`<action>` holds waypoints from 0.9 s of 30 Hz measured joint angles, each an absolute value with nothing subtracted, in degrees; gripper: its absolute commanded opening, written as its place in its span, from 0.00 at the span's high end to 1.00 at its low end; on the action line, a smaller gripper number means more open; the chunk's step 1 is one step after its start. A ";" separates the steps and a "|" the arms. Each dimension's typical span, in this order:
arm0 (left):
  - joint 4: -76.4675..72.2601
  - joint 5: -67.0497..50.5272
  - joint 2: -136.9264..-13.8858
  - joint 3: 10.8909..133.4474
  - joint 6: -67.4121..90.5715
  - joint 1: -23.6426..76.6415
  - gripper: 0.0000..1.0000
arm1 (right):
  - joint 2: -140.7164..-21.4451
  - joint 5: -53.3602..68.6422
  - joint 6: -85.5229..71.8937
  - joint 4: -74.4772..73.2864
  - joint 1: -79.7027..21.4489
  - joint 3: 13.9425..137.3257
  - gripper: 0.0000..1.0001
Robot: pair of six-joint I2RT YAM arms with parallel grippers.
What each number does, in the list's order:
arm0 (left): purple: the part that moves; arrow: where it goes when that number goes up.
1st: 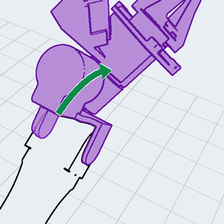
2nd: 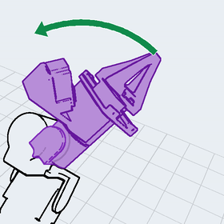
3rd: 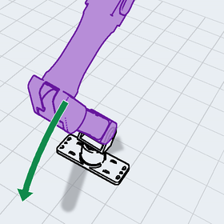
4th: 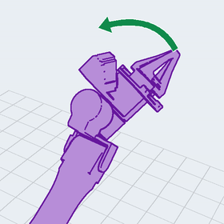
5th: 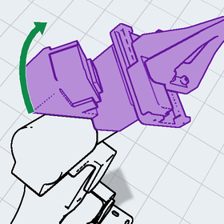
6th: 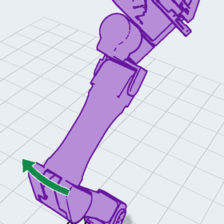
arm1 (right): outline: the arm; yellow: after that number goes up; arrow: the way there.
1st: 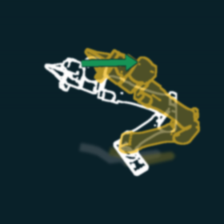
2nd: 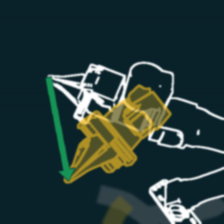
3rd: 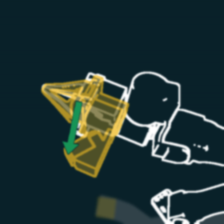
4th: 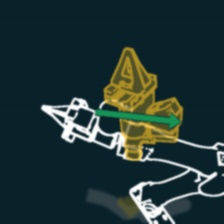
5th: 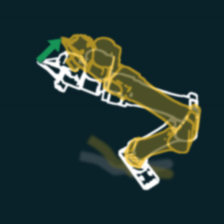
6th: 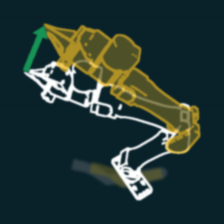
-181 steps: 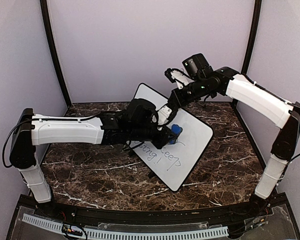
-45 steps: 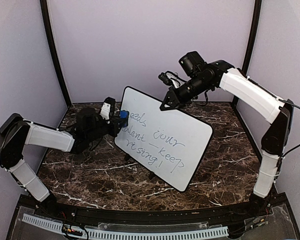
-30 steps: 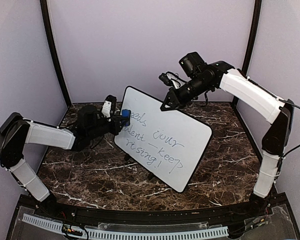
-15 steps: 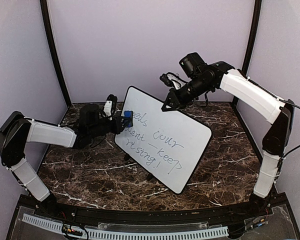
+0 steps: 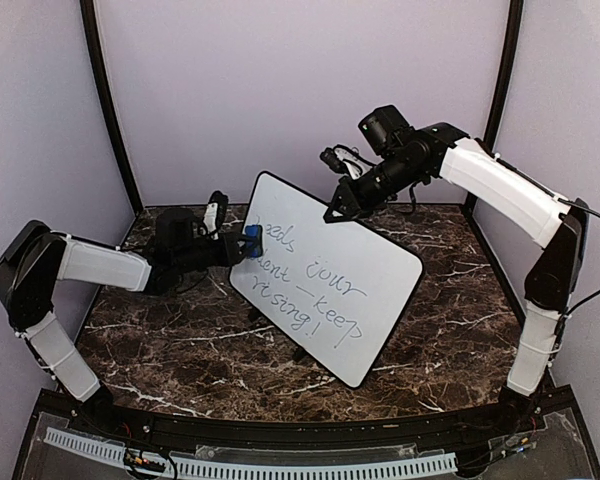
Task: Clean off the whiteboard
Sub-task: Erase the center of the whiteboard.
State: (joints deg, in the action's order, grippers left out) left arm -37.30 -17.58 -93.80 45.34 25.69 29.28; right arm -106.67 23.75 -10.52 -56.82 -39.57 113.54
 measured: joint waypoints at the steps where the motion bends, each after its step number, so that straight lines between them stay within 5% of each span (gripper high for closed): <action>1: -37.06 -18.31 -94.26 46.37 26.20 28.64 1.00 | -106.67 23.70 -10.57 -56.80 -39.57 113.54 1.00; 10: -33.87 -20.62 -96.07 54.41 29.80 26.52 1.00 | -106.67 23.53 -10.98 -56.75 -39.57 113.54 1.00; 27: -31.03 -20.56 -94.39 46.68 35.03 26.52 1.00 | -106.67 23.33 -11.07 -56.60 -39.57 113.34 1.00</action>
State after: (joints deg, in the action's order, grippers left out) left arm -31.03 -20.56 -94.39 46.68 35.03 26.52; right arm -106.67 23.33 -11.07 -56.60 -39.57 113.34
